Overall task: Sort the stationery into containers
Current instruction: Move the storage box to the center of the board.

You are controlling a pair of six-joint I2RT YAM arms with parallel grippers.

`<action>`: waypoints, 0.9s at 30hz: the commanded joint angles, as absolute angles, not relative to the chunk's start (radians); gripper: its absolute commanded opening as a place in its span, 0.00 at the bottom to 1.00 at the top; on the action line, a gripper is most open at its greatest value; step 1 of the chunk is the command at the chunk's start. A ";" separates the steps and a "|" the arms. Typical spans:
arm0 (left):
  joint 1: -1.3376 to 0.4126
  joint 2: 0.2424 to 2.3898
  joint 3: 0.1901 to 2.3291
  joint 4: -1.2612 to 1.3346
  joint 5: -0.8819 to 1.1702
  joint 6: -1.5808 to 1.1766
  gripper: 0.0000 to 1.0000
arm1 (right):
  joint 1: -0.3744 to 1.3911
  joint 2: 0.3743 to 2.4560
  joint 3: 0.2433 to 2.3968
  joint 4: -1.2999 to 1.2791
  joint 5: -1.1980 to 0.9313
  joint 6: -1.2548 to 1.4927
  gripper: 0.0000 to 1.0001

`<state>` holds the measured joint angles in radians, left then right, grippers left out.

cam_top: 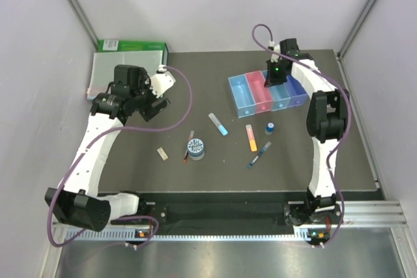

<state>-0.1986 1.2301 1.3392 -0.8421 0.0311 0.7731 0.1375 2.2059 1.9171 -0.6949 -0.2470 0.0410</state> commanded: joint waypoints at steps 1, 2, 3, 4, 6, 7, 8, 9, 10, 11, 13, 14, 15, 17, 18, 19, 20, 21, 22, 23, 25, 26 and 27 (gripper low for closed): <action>-0.218 1.232 1.382 -0.841 0.012 0.767 0.99 | 0.215 2.177 1.891 -0.707 -0.422 0.162 0.00; -0.221 1.230 1.381 -0.842 0.012 0.767 0.99 | 0.222 2.177 1.888 -0.697 -0.434 0.187 0.00; -0.222 1.230 1.379 -0.845 0.009 0.762 0.99 | 0.235 2.181 1.893 -0.693 -0.443 0.199 0.00; -0.224 1.232 1.378 -0.850 0.009 0.761 0.99 | 0.244 2.186 1.894 -0.687 -0.462 0.209 0.00; -0.229 1.233 1.381 -0.856 0.009 0.755 0.99 | 0.259 2.206 1.919 -0.680 -0.471 0.235 0.00; -0.230 1.233 1.382 -0.859 0.009 0.755 0.99 | 0.262 2.213 1.931 -0.675 -0.475 0.242 0.00; -0.233 1.235 1.387 -0.870 -0.021 0.755 0.99 | 0.265 2.235 1.957 -0.673 -0.474 0.256 0.00; -0.233 1.236 1.388 -0.873 -0.028 0.758 0.99 | 0.268 2.244 1.971 -0.673 -0.472 0.270 0.00; -0.235 1.238 1.393 -0.879 -0.032 0.761 0.99 | 0.270 2.255 1.986 -0.672 -0.463 0.278 0.00; -0.235 1.238 1.394 -0.885 -0.041 0.761 0.99 | 0.270 2.273 2.008 -0.672 -0.463 0.288 0.00; -0.235 1.246 1.400 -0.891 -0.051 0.767 0.99 | 0.270 2.290 2.028 -0.669 -0.460 0.317 0.00; -0.236 1.249 1.402 -0.891 -0.061 0.769 0.99 | 0.270 2.299 2.029 -0.666 -0.465 0.340 0.00; -0.236 1.256 1.405 -0.897 -0.064 0.769 0.99 | 0.265 2.304 2.026 -0.657 -0.477 0.354 0.00; -0.236 1.269 1.410 -0.897 -0.069 0.770 0.99 | 0.261 2.310 2.022 -0.637 -0.488 0.400 0.00; -0.236 1.272 1.410 -0.897 -0.072 0.767 0.99 | 0.253 2.313 2.019 -0.629 -0.492 0.411 0.00; -0.236 1.275 1.411 -0.894 -0.072 0.765 0.99 | 0.250 2.313 2.013 -0.609 -0.495 0.420 0.00; -0.236 1.282 1.411 -0.891 -0.072 0.762 0.99 | 0.247 2.313 1.996 -0.598 -0.489 0.442 0.00; -0.236 1.285 1.411 -0.888 -0.074 0.759 0.99 | 0.242 2.310 1.985 -0.585 -0.485 0.452 0.00; -0.238 1.290 1.413 -0.881 -0.074 0.758 0.99 | 0.241 2.309 1.973 -0.551 -0.483 0.462 0.00; -0.239 1.295 1.413 -0.879 -0.075 0.753 0.99 | 0.239 2.303 1.948 -0.532 -0.483 0.486 0.00; -0.241 1.301 1.413 -0.871 -0.075 0.750 0.99 | 0.241 2.293 1.928 -0.471 -0.486 0.514 0.00; -0.242 1.305 1.413 -0.873 -0.074 0.747 0.99 | 0.239 2.287 1.913 -0.450 -0.488 0.546 0.00; -0.244 1.307 1.413 -0.871 -0.077 0.746 0.99 | 0.241 2.286 1.908 -0.433 -0.486 0.560 0.00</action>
<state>-0.2337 1.3006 1.3739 -0.8909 -0.0692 0.7616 0.2455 2.2875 1.9488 -0.5655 -0.4545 0.4351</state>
